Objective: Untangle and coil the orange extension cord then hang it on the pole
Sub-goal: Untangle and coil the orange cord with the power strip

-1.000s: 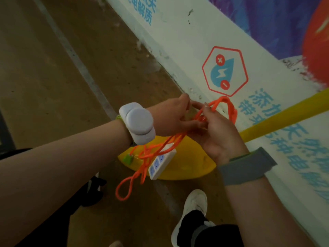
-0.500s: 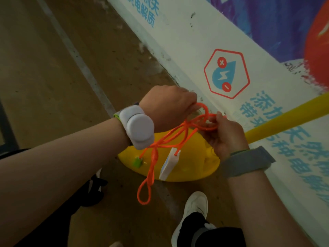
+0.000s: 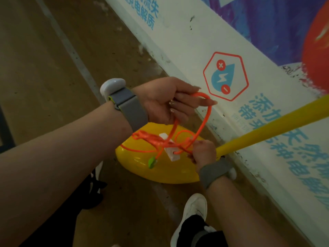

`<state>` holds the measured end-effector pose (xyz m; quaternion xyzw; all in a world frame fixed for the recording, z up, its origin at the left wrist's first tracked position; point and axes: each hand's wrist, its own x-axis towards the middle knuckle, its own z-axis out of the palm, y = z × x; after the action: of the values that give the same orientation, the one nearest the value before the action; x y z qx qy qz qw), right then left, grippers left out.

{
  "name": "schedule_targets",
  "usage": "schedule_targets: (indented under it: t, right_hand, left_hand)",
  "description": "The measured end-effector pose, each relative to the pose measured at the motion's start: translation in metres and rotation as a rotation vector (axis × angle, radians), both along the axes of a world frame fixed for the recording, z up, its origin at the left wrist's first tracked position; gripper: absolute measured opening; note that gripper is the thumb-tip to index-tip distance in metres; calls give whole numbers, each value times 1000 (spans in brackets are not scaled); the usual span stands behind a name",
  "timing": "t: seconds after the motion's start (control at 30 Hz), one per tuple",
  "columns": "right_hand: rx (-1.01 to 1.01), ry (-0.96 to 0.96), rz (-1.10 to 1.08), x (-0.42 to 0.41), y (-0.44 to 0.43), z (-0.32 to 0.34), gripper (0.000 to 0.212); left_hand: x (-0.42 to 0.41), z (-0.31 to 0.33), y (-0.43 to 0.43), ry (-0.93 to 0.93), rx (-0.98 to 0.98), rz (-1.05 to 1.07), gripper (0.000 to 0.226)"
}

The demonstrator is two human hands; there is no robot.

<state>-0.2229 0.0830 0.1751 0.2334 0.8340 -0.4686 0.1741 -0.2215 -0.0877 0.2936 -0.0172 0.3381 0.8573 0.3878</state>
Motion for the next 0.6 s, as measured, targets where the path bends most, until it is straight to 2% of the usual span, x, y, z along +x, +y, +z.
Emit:
schedule_targets:
  t: [0.07, 0.1, 0.2, 0.27, 0.43, 0.5, 0.6]
  right_hand:
    - [198, 102, 31, 10, -4, -13, 12]
    - [242, 143, 45, 14, -6, -16, 17]
    - [252, 255, 176, 17, -13, -18, 18]
    - [185, 321, 227, 16, -19, -18, 19]
    - [254, 449, 197, 12, -21, -24, 14]
    - [260, 488, 201, 11, -18, -25, 19]
    - [321, 539, 394, 11, -14, -33, 13]
  left_hand:
    - [2, -1, -3, 6, -45, -28, 36]
    - [2, -1, -3, 24, -76, -8, 36]
    - [2, -3, 0, 71, -125, 69, 34]
    - [2, -5, 2, 99, -108, 98, 34]
    - [4, -9, 12, 165, -42, 131, 31]
    - [4, -11, 15, 171, -13, 167, 30]
    - [2, -12, 17, 170, 5, 274, 30]
